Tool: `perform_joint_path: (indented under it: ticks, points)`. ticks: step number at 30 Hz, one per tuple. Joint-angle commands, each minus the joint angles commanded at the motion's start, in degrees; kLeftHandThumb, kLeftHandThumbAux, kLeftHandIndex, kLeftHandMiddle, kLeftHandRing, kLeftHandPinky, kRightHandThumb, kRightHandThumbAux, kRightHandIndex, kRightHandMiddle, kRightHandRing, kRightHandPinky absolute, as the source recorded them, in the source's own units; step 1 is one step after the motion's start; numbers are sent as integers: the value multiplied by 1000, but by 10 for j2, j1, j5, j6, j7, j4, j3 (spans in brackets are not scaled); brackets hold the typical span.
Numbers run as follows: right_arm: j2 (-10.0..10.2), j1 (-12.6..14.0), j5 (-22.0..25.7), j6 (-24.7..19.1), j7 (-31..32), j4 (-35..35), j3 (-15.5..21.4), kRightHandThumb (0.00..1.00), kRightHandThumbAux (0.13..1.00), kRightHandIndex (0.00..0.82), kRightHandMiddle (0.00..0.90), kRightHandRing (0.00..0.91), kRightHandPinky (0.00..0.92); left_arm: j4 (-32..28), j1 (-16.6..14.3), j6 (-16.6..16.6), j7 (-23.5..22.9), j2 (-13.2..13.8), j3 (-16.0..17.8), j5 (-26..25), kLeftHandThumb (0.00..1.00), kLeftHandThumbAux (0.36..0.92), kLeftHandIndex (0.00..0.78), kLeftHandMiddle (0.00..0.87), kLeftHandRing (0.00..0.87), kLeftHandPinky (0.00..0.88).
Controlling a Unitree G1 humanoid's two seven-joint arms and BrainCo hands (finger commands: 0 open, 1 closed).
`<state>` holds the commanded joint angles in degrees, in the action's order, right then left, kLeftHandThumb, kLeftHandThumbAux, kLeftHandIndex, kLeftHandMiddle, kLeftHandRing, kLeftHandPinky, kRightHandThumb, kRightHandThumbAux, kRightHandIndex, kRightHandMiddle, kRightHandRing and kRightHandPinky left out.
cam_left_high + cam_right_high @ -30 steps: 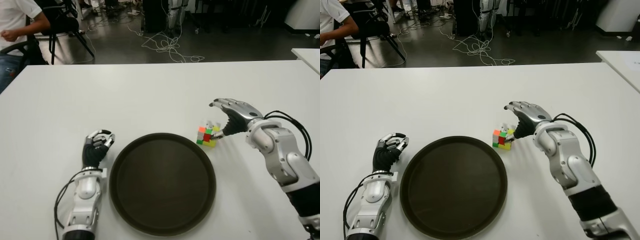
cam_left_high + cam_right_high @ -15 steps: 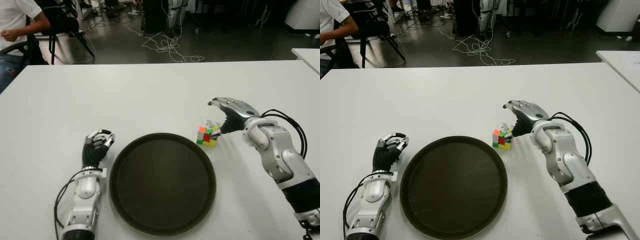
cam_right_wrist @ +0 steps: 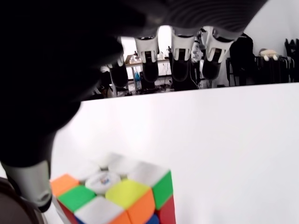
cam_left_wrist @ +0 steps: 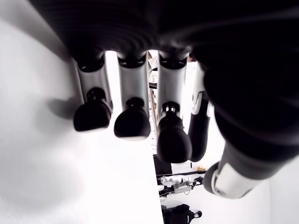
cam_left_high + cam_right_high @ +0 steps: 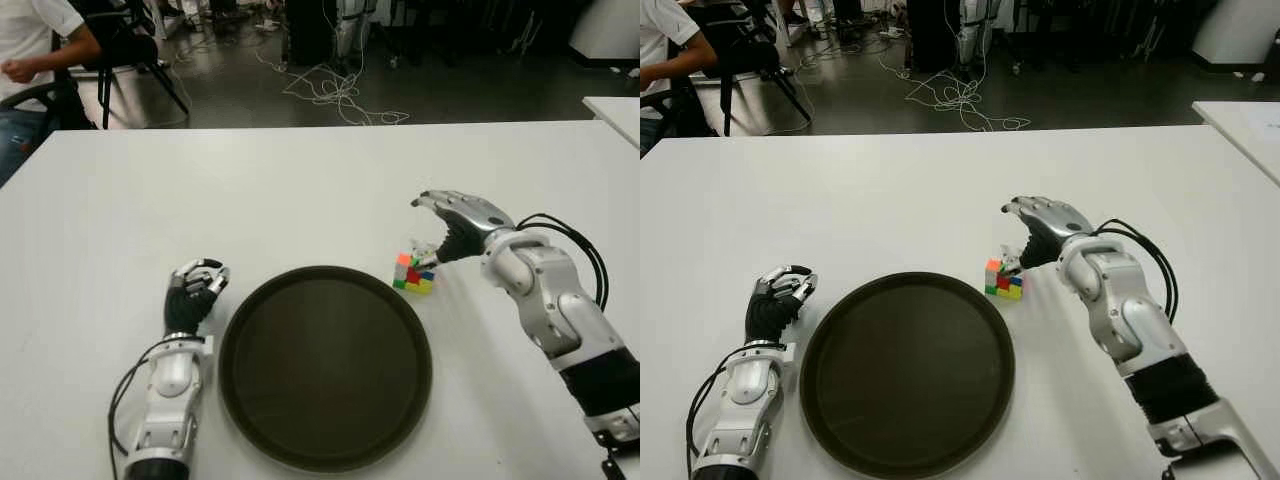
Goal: Pick up the Rubik's Cube and put it in the plate
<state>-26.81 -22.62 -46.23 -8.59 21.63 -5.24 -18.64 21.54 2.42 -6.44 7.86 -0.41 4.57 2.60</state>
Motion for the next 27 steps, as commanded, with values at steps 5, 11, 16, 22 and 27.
perform_joint_path:
  ticks: [5,11,16,22,27]
  points:
    - [2,-4,-5,-9,7,-5,-5,0,673,0,0,0,0,-1,0,0,1,0,0,1,704,708,441,795,815,791]
    - [4,-5,-6,-19,10,-7,-12,0,673,0,0,0,0,-3,1,3,2,-2,1,0,705,707,442,799,818,795]
    - [4,-4,-5,-18,5,-12,-16,0,655,0,0,0,0,-2,2,3,3,-3,2,0,704,708,442,797,817,793]
    - [12,-4,-2,-16,-5,-31,-22,0,640,0,0,0,0,-1,1,0,4,-3,1,2,703,708,442,800,819,796]
    - [15,-1,-1,-12,-11,-37,-24,0,645,0,0,0,0,3,0,-5,2,-2,1,1,702,708,442,803,821,797]
